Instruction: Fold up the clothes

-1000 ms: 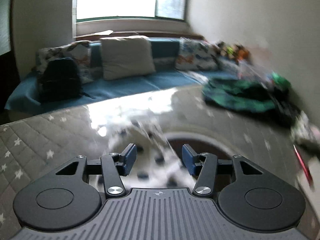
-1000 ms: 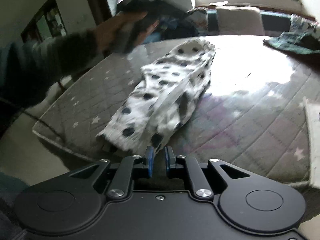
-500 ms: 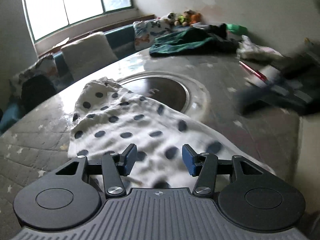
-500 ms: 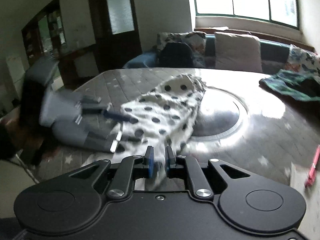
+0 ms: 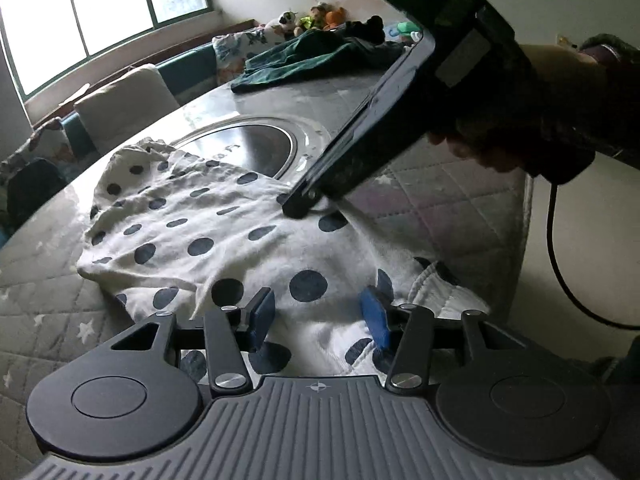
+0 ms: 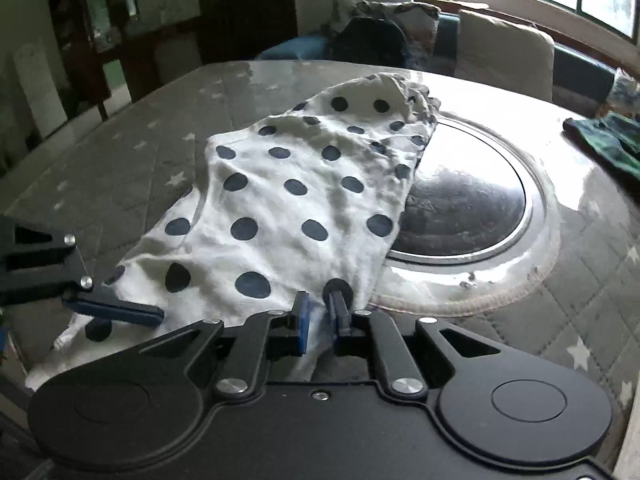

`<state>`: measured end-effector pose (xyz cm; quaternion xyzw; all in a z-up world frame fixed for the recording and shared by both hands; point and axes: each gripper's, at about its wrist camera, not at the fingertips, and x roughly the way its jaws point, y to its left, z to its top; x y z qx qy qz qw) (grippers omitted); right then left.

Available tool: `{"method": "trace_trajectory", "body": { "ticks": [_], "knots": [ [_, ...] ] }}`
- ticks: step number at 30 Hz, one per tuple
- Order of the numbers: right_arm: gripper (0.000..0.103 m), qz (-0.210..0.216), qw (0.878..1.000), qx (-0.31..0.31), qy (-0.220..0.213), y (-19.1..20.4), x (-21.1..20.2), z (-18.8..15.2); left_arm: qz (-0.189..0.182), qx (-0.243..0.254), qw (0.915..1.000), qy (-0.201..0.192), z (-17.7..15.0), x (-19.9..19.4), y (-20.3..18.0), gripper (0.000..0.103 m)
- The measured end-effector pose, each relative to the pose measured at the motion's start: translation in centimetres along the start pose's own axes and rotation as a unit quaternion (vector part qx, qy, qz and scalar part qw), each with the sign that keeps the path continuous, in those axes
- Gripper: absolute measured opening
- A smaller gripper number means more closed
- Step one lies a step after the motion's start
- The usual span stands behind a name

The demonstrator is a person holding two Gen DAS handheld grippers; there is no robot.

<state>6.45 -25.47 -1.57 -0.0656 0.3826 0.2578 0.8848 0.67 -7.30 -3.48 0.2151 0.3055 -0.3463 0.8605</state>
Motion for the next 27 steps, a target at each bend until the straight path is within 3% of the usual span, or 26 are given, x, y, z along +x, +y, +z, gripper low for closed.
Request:
{"method": "trace_trajectory", "body": {
  "ticks": [5, 11, 14, 22, 27],
  "knots": [
    [0.012, 0.010, 1.000, -0.007, -0.023, 0.5, -0.6, 1.2, -0.004, -0.018, 0.9998, -0.012, 0.9, -0.5, 1.9, 0.050],
    [0.011, 0.006, 1.000, -0.015, 0.020, -0.1, 2.0, 1.4, -0.009, -0.037, 0.9992, 0.015, -0.2, 0.7, 3.5, 0.052],
    [0.012, -0.003, 0.999, -0.034, 0.016, -0.1, 1.4, 2.5, -0.020, -0.038, 0.9990, 0.012, -0.1, 0.3, 4.2, 0.052],
    [0.012, -0.026, 0.998, -0.042, -0.036, -3.5, 3.7, 11.1, -0.017, -0.066, 0.9975, -0.020, 1.7, 0.9, 7.3, 0.053],
    [0.012, -0.041, 0.998, -0.036, -0.038, -6.0, 9.9, 16.2, -0.025, -0.078, 0.9966, -0.004, 1.2, 3.0, 8.3, 0.053]
  ]
}}
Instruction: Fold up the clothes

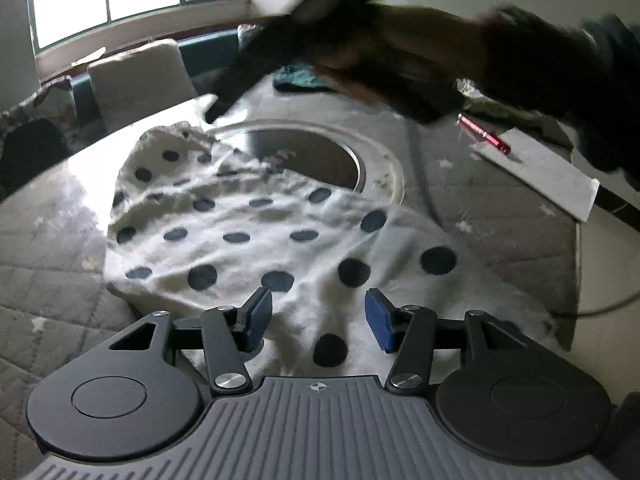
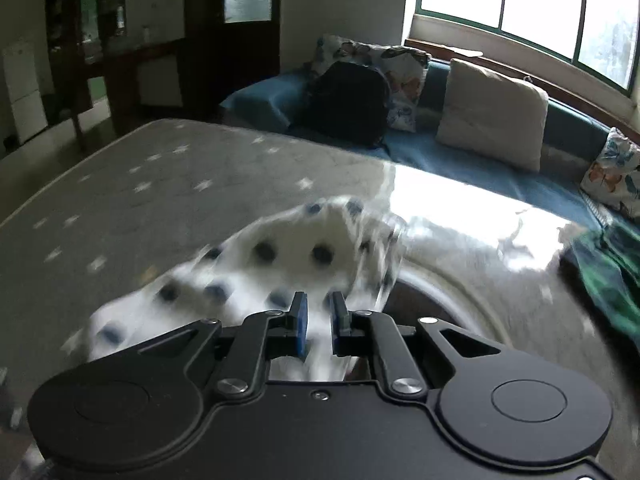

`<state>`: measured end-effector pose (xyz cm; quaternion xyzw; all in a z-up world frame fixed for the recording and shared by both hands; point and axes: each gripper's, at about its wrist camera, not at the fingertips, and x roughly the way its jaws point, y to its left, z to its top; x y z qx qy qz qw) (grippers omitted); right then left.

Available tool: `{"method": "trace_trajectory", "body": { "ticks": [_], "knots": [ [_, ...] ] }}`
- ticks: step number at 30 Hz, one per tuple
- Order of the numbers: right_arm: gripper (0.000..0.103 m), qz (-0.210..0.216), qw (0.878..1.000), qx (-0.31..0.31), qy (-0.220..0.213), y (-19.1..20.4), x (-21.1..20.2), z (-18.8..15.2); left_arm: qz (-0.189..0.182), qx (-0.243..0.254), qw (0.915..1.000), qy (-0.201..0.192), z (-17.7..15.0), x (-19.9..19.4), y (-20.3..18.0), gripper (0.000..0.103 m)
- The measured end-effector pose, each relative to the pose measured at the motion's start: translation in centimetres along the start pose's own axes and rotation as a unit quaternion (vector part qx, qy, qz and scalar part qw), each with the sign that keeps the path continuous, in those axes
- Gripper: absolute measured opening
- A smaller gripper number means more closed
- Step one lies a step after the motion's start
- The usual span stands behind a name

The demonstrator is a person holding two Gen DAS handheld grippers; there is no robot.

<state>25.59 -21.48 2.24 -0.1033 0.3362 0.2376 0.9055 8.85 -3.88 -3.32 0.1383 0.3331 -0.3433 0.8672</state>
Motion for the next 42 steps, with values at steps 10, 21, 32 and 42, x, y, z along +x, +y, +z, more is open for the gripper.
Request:
{"method": "trace_trajectory", "body": {
  "ticks": [10, 21, 32, 42],
  "knots": [
    [0.012, -0.055, 0.998, 0.003, 0.041, -3.4, 9.5, 0.7, -0.029, 0.004, 0.9996, 0.004, -1.0, 0.5, 0.6, 0.053],
    [0.012, -0.014, 1.000, 0.010, 0.002, -3.1, 7.0, 5.2, -0.036, 0.008, 0.9993, -0.006, -1.5, 0.4, 0.7, 0.057],
    [0.012, -0.003, 0.997, -0.057, 0.060, -0.5, 10.4, 4.7, -0.045, 0.009, 0.9989, -0.013, -1.5, 0.5, 0.9, 0.059],
    [0.034, 0.013, 0.995, -0.055, 0.079, -0.6, 8.9, 1.8, -0.048, 0.008, 0.9986, -0.020, -1.7, 0.4, 1.2, 0.060]
  ]
}}
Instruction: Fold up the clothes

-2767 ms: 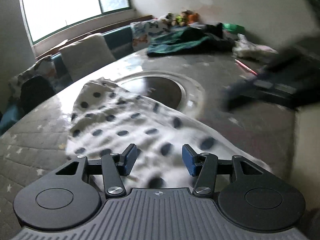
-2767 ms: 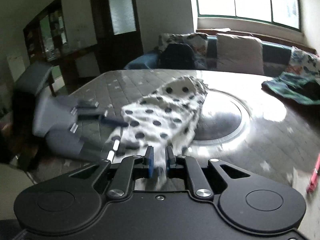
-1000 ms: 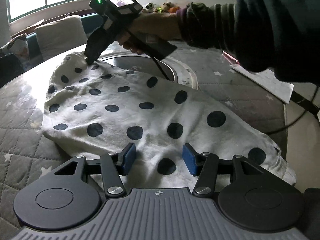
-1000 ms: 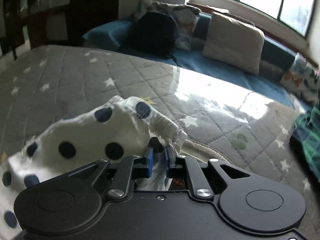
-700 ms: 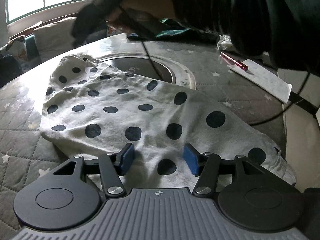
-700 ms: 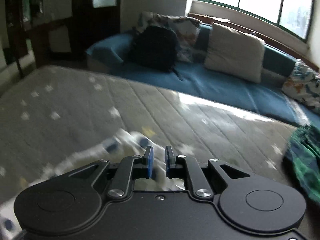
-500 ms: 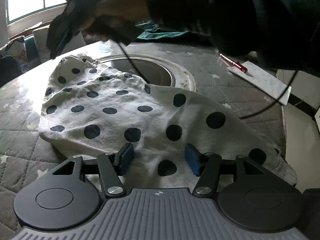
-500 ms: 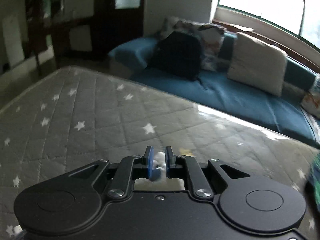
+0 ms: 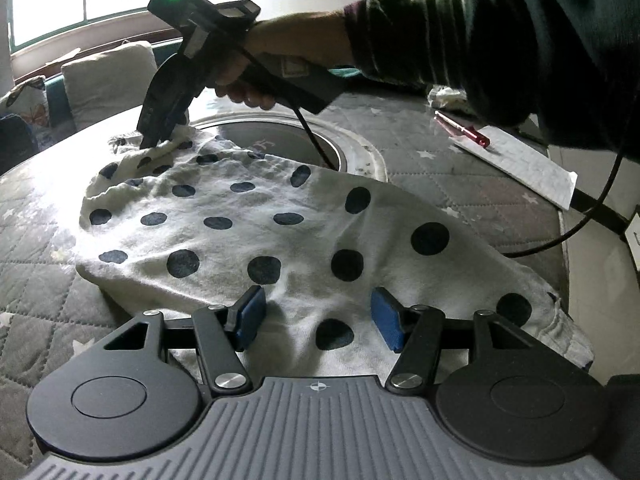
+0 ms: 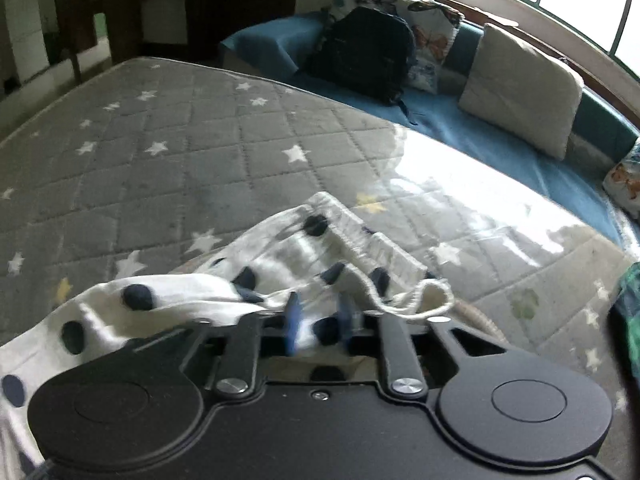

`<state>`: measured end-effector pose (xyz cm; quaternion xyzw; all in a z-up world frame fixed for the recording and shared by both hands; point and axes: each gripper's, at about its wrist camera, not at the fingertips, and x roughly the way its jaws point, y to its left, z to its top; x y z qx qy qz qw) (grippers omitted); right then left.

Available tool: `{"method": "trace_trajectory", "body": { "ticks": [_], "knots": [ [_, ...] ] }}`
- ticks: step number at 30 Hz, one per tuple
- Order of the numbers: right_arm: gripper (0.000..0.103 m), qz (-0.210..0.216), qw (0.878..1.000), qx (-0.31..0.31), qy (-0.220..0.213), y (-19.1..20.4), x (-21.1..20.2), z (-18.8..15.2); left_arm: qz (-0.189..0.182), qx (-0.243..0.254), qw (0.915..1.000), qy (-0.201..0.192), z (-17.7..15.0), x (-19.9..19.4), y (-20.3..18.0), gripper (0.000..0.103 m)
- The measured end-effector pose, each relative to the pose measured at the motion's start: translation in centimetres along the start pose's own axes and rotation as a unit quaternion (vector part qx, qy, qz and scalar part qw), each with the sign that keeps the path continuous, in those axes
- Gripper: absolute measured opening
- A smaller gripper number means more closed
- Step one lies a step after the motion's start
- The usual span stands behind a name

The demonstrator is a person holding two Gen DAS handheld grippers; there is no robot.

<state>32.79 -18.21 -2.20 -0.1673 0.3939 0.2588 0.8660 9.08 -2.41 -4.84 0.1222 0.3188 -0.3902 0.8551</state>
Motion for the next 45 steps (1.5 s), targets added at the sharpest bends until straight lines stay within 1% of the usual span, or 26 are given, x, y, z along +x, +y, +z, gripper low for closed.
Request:
{"method": "trace_trajectory", "body": {
  "ticks": [4, 7, 11, 12, 13, 15, 16, 19, 23, 27, 28, 30, 32, 33, 34, 36, 38, 39, 42, 45],
  "knots": [
    [0.034, -0.016, 0.999, -0.025, -0.012, 0.8, -0.4, 0.0, -0.002, 0.001, 1.0000, -0.001, 0.0, 0.0, 0.1, 0.060],
    [0.033, -0.026, 0.999, -0.023, -0.010, 0.4, -0.1, 0.5, -0.003, 0.001, 1.0000, -0.002, 0.0, 0.0, 0.1, 0.061],
    [0.032, -0.024, 1.000, -0.008, -0.004, 0.0, 1.0, 0.9, -0.003, 0.001, 1.0000, -0.004, -0.1, -0.1, 0.1, 0.062],
    [0.028, -0.021, 1.000, 0.003, -0.003, -0.1, 1.5, 0.9, -0.003, 0.000, 1.0000, -0.005, -0.1, -0.1, 0.1, 0.062],
    [0.017, -0.020, 1.000, 0.007, -0.003, -0.2, 1.5, 0.8, -0.003, 0.000, 1.0000, -0.005, -0.1, -0.1, 0.1, 0.062],
    [0.004, -0.018, 1.000, 0.016, -0.001, -0.3, 1.6, 0.9, -0.004, 0.002, 1.0000, -0.006, -0.2, -0.1, 0.1, 0.062],
    [0.002, -0.018, 1.000, 0.018, 0.000, -0.3, 1.6, 1.0, -0.005, 0.002, 1.0000, -0.006, -0.2, -0.1, 0.1, 0.062],
    [0.001, -0.025, 0.999, 0.019, -0.018, -0.3, 1.0, 1.6, -0.005, 0.002, 1.0000, -0.007, -0.2, -0.1, 0.1, 0.062],
    [0.002, -0.012, 0.997, 0.036, -0.060, -0.5, 0.2, 4.0, -0.005, 0.003, 0.9999, -0.009, -0.3, -0.1, 0.1, 0.063],
    [0.018, -0.013, 0.994, 0.047, -0.094, -0.9, 0.0, 6.2, -0.005, 0.003, 0.9999, -0.008, -0.2, -0.1, 0.0, 0.063],
    [0.018, -0.018, 0.994, 0.048, -0.097, -1.1, -0.1, 6.4, -0.006, 0.003, 0.9999, -0.008, -0.2, 0.0, 0.0, 0.063],
    [0.018, -0.026, 0.995, 0.040, -0.088, -1.4, -0.5, 6.4, -0.008, 0.003, 0.9999, -0.009, -0.2, 0.0, 0.1, 0.063],
    [0.018, -0.025, 0.997, 0.023, -0.065, -1.3, -0.5, 5.6, -0.009, 0.004, 0.9999, -0.010, -0.2, 0.0, 0.1, 0.064],
    [0.015, -0.024, 0.998, 0.005, -0.050, -0.9, -0.2, 4.7, -0.009, 0.005, 0.9999, -0.010, -0.3, 0.0, 0.1, 0.065],
    [0.013, -0.024, 0.999, -0.002, -0.045, -0.7, -0.1, 4.3, -0.009, 0.005, 0.9999, -0.010, -0.3, 0.0, 0.1, 0.065],
    [0.013, -0.019, 0.999, -0.009, -0.026, -0.2, 1.2, 3.4, -0.008, 0.006, 0.9999, -0.012, -0.4, 0.0, 0.0, 0.066],
    [0.013, -0.023, 1.000, -0.002, -0.014, -0.1, 2.8, 3.3, -0.006, 0.007, 0.9999, -0.012, -0.4, 0.0, -0.1, 0.066],
    [0.012, -0.024, 1.000, 0.002, -0.011, 0.0, 3.4, 3.2, -0.005, 0.007, 0.9999, -0.012, -0.4, 0.0, -0.1, 0.066],
    [0.013, -0.026, 1.000, 0.008, -0.015, 0.1, 3.3, 3.5, -0.004, 0.006, 0.9999, -0.010, -0.5, -0.1, 0.0, 0.066],
    [0.013, -0.033, 0.999, -0.008, -0.020, 0.4, 1.6, 3.3, 0.000, 0.005, 1.0000, -0.004, -0.3, -0.2, -0.1, 0.066]
  ]
}}
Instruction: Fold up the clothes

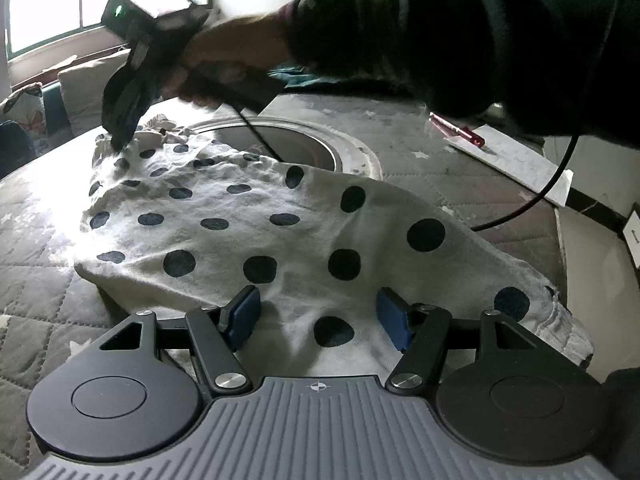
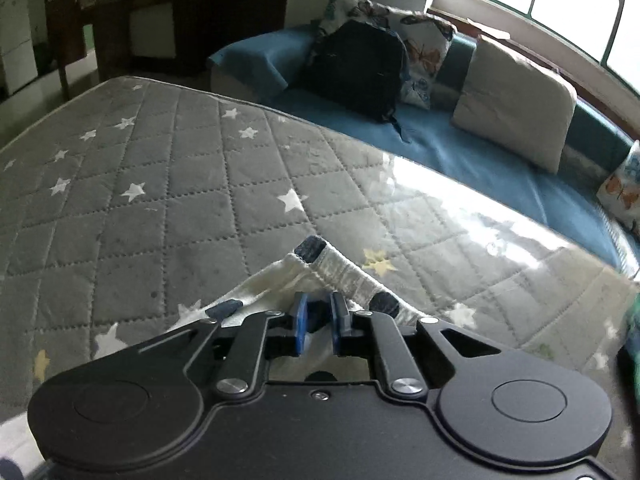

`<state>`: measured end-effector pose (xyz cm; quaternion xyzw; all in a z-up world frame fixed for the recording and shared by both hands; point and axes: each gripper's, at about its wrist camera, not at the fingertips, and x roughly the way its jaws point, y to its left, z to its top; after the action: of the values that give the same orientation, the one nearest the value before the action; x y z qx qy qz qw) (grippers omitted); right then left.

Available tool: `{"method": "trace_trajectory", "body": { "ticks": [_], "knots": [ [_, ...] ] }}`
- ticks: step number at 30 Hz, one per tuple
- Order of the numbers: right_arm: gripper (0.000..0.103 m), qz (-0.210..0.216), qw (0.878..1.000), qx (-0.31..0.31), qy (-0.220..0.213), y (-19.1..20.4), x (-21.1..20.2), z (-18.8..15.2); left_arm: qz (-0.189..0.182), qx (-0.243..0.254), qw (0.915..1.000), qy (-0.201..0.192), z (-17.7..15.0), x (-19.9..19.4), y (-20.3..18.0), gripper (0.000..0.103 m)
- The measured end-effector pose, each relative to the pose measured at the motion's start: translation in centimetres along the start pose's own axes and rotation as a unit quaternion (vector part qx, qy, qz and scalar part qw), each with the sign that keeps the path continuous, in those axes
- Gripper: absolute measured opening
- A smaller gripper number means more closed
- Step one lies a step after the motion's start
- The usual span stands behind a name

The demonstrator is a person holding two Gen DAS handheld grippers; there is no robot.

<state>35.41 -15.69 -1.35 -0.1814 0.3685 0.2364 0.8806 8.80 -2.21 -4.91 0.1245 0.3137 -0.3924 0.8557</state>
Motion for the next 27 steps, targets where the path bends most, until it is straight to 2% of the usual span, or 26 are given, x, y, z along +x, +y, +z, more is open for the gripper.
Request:
{"method": "trace_trajectory", "body": {
  "ticks": [5, 9, 14, 16, 18, 22, 24, 27],
  "knots": [
    [0.013, -0.008, 1.000, -0.010, -0.024, -0.1, -6.4, -1.5, 0.022, -0.006, 0.9997, 0.006, 0.4, -1.1, 0.0, 0.066],
    [0.013, -0.006, 0.999, -0.015, -0.042, 0.6, -12.4, -4.3, 0.040, 0.005, 0.9992, 0.000, 0.5, -2.8, -0.8, 0.067],
    [0.027, 0.010, 0.998, -0.032, -0.053, 3.2, -18.1, -8.5, 0.070, 0.012, 0.9974, 0.011, 0.2, -4.5, -2.4, 0.069],
    [0.041, 0.019, 0.997, -0.039, -0.059, 4.7, -20.2, -10.5, 0.077, 0.013, 0.9968, 0.017, 0.0, -5.0, -3.0, 0.070],
    [0.048, 0.026, 0.997, -0.042, -0.063, 6.1, -21.9, -12.5, 0.086, 0.020, 0.9959, 0.021, -0.2, -5.9, -4.0, 0.071],
    [0.054, 0.031, 0.996, -0.039, -0.073, 8.0, -24.6, -15.4, 0.102, 0.025, 0.9941, 0.026, -0.6, -7.2, -5.3, 0.074],
    [0.058, 0.026, 0.996, -0.050, -0.076, 9.4, -26.5, -17.8, 0.102, 0.026, 0.9939, 0.033, -0.8, -8.0, -6.2, 0.075],
    [0.059, 0.020, 0.994, -0.076, -0.074, 11.1, -28.1, -20.1, 0.098, 0.031, 0.9939, 0.039, -1.3, -8.9, -7.3, 0.075]
  ]
}}
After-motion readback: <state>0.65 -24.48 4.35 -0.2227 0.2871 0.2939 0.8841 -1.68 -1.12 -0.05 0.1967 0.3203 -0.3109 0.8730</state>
